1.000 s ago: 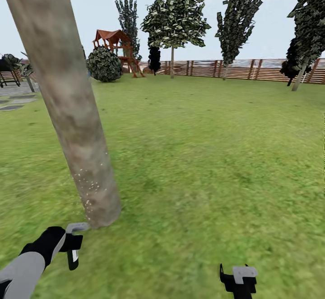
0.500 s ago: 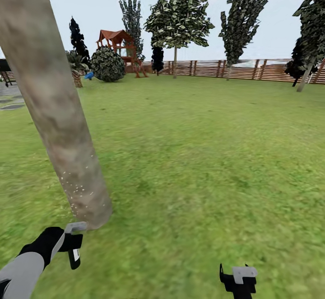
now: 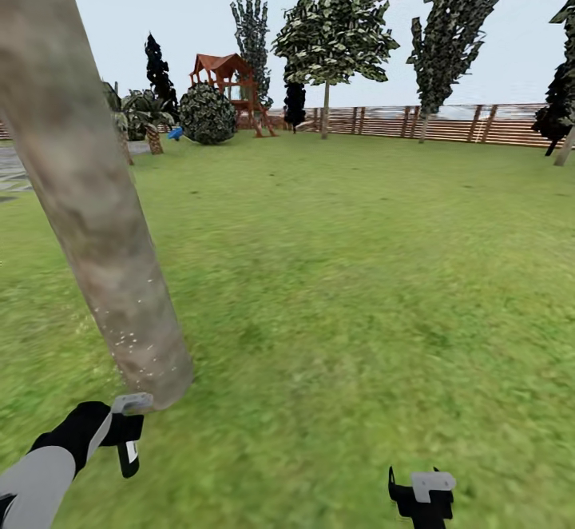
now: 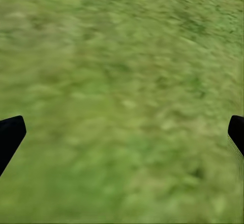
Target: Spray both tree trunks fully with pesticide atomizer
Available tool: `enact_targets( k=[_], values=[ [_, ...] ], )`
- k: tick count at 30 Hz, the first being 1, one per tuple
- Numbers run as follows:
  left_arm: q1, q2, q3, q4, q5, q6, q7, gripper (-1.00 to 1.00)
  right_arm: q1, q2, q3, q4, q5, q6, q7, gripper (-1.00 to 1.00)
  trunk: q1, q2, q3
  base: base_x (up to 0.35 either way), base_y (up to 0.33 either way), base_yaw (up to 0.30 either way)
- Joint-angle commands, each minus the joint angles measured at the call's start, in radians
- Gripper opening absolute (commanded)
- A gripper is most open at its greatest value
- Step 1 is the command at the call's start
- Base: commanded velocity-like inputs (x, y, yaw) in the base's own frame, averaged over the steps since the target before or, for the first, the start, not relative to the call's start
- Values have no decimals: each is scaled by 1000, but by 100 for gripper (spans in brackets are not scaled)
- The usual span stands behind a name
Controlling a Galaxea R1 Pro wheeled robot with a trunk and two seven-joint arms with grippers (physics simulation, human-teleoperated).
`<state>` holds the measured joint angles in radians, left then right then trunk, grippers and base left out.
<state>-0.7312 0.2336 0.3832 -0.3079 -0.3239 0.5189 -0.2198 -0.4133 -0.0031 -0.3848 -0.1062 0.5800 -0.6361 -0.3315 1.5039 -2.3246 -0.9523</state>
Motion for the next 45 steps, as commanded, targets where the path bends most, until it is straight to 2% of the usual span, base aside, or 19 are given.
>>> enact_targets(
  k=[1, 7, 12, 16, 31, 40, 45],
  values=[
    [-1, 1, 8, -3, -11, 6, -7, -100, -1, 0, -5, 2, 11, -2, -6, 100, 0, 0, -1, 237, -188, 95],
    [-1, -6, 6, -1, -9, 12, -7, -100, -1, 0, -5, 1, 11, -2, -6, 100, 0, 0, -1, 95, -60, 242],
    [7, 10, 4, -2, -11, 54, -6, -100, -1, 0, -5, 2, 11, -2, -6, 100, 0, 0, -1, 1, -1, 277],
    [9, -4, 2, -7, -12, 52, -4, -100, -1, 0, -5, 1, 11, -2, -6, 100, 0, 0, -1, 0, -37, 60],
    [9, -5, 8, -14, -10, 52, 0, -100, -1, 0, -5, 1, 11, -2, -6, 100, 0, 0, -1, 2, -263, 9],
    [9, -5, 8, -14, -9, 52, 0, -100, -1, 0, -5, 2, 11, -2, -6, 100, 0, 0, -1, 102, -269, 252],
    [9, -5, 8, -13, -9, 52, -2, -100, -1, 0, -5, 2, 11, -2, -6, 100, 0, 0, -1, 221, -204, 67]
  ],
)
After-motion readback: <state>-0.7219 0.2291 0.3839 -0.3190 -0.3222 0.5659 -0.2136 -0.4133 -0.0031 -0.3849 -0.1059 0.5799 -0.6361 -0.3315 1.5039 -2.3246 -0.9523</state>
